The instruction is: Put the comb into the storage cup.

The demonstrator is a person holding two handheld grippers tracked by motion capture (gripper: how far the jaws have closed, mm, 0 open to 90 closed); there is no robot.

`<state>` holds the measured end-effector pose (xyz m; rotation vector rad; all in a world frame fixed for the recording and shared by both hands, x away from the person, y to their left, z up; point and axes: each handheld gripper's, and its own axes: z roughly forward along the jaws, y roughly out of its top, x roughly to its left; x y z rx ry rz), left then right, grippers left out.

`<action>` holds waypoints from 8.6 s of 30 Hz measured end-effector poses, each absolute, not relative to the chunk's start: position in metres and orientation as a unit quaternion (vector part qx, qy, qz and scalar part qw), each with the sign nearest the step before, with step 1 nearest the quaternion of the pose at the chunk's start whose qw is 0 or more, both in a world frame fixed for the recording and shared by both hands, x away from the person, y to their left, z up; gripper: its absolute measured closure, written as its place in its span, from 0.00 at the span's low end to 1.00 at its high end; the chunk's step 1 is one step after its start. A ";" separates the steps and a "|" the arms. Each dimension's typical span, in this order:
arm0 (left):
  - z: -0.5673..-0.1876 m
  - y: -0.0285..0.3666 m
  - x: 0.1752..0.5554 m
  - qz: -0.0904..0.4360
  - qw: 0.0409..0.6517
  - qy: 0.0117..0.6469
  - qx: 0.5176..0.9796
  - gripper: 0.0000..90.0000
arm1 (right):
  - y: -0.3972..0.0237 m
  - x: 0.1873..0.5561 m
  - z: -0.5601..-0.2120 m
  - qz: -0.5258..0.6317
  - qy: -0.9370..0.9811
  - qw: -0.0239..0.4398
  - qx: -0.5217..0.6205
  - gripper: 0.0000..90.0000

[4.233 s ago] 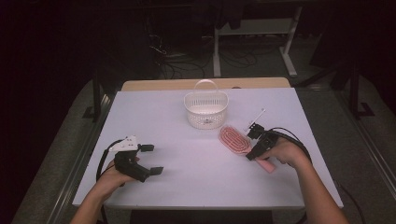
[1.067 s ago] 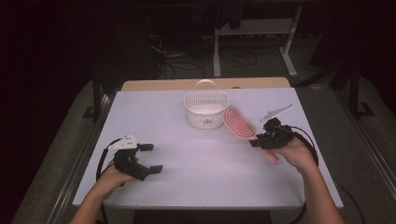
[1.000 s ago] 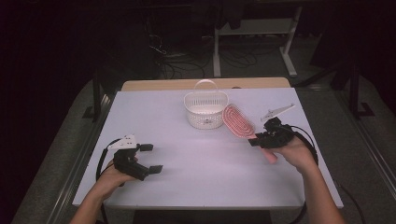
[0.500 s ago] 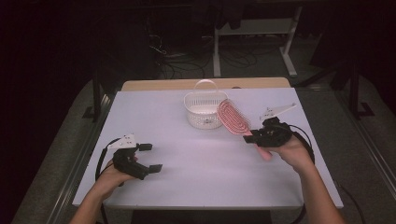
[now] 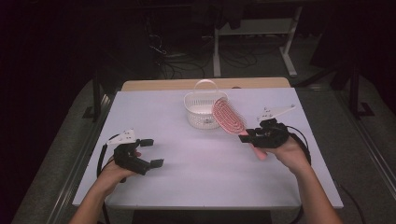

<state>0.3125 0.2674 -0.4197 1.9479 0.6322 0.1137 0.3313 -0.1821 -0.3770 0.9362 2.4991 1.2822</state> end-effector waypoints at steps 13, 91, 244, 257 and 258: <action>-0.411 0.254 0.323 0.041 0.518 0.257 0.814 0.00 | -0.171 0.330 -0.383 0.433 0.842 0.093 0.309 0.76; -0.373 0.179 0.355 0.039 0.555 0.225 0.800 0.00 | -0.111 0.334 -0.387 0.490 0.820 0.097 0.278 0.76; -0.353 0.216 0.353 0.057 0.605 0.288 0.740 0.72 | -0.091 0.327 -0.413 0.469 0.819 0.104 0.313 0.28; -0.348 0.226 0.353 0.064 0.610 0.290 0.735 0.72 | -0.115 0.321 -0.424 0.446 0.815 0.111 0.353 0.10; -0.348 0.227 0.353 0.065 0.610 0.290 0.734 0.72 | -0.117 0.320 -0.425 0.446 0.814 0.114 0.355 0.08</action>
